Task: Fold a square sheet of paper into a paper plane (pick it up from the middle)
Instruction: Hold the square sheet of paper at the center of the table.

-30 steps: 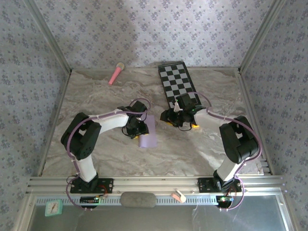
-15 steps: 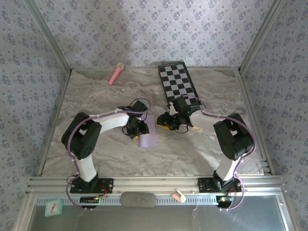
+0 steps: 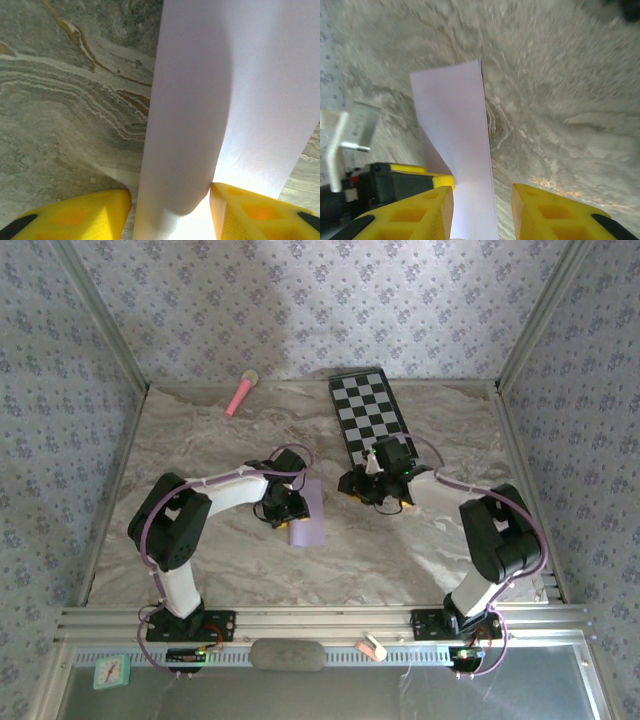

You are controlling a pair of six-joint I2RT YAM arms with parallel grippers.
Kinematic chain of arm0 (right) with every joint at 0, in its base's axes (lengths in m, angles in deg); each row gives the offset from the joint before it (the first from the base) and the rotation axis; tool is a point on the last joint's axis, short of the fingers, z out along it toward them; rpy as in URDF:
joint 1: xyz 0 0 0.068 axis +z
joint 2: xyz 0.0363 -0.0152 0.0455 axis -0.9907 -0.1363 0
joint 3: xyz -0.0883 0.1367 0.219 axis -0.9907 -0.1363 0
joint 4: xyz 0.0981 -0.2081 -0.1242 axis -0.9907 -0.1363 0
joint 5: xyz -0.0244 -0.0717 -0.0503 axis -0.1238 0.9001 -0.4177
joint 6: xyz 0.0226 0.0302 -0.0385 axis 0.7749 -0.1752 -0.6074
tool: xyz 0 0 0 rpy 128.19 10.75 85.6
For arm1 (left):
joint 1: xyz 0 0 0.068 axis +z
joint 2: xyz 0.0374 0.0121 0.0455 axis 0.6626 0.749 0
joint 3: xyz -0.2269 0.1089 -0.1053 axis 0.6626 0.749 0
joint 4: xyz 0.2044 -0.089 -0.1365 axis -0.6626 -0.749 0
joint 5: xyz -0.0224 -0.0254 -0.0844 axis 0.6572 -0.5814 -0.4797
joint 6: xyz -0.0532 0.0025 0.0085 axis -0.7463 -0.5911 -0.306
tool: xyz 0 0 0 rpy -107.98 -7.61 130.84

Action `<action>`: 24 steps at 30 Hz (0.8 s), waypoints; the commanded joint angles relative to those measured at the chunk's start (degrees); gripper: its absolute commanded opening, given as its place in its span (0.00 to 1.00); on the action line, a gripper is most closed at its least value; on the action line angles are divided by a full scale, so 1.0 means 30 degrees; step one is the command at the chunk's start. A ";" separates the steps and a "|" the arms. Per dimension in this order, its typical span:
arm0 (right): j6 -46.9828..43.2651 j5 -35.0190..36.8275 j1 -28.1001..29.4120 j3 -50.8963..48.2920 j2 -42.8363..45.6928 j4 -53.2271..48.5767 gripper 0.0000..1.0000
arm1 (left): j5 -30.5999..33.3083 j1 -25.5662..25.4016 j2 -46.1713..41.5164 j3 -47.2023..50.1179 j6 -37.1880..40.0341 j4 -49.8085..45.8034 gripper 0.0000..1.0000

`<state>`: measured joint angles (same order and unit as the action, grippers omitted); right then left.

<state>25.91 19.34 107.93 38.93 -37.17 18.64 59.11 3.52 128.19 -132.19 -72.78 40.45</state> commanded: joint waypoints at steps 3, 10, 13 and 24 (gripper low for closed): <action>-0.0504 0.0095 -0.0333 -0.0348 0.0724 -0.0336 0.37 | -0.1290 -0.0422 0.2282 0.1557 -0.0416 0.0915 0.49; -0.0726 -0.0528 -0.0296 -0.0169 0.0288 -0.0127 0.37 | -0.1655 -0.0437 0.2624 0.1412 -0.0562 0.0995 0.53; -0.0922 -0.0825 -0.0232 -0.0036 0.0049 -0.0038 0.38 | -0.1663 -0.0437 0.2722 0.1518 -0.0605 0.0956 0.53; -0.0975 -0.1908 0.0695 0.0239 -0.1260 0.0681 0.38 | -0.1436 -0.0407 0.2900 0.1703 -0.0532 0.0684 0.50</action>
<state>24.23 16.11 108.87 38.47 -39.33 19.78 58.54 3.67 128.47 -132.12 -74.01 40.52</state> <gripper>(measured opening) 0.378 0.506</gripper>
